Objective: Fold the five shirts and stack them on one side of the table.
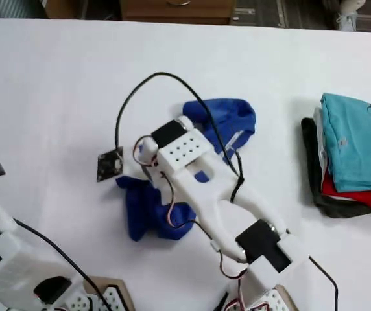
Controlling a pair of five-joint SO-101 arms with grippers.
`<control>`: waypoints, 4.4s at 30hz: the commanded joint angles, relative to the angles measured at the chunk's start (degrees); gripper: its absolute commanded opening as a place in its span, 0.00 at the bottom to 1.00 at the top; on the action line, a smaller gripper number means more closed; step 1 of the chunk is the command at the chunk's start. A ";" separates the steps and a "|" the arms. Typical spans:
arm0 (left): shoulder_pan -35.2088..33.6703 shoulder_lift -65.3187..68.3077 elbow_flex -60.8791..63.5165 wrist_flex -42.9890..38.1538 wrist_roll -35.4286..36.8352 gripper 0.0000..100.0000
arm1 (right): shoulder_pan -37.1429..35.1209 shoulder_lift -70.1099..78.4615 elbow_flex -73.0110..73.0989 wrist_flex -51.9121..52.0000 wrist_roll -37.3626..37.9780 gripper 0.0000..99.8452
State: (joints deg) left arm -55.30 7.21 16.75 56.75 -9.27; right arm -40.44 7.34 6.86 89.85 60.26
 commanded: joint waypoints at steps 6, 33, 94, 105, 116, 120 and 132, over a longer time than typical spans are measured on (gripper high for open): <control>0.44 -0.53 -0.75 -0.79 0.62 0.26 | -0.13 2.86 -1.93 -2.24 -0.35 0.23; 0.44 -0.53 -0.75 -0.79 0.62 0.26 | 8.04 6.81 -2.37 -9.89 -0.35 0.07; 71.56 -1.49 -23.96 30.07 10.11 0.23 | 36.09 7.34 -69.54 6.81 -1.14 0.02; 72.97 -1.76 -29.14 36.84 20.04 0.23 | 36.09 7.43 -69.54 6.73 -1.14 0.02; 78.51 -1.23 -33.19 36.22 20.04 0.23 | 36.09 7.25 -69.54 6.81 -1.14 0.02; 77.27 -1.23 -28.62 29.80 20.04 0.23 | 36.09 7.25 -69.54 6.90 -1.14 0.02; 71.12 -1.23 -21.76 16.18 19.78 0.23 | 36.00 7.16 -69.54 6.99 -1.14 0.02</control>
State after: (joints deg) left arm 18.81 7.21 -4.88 75.03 10.51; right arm -5.01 14.99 -60.48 96.44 59.12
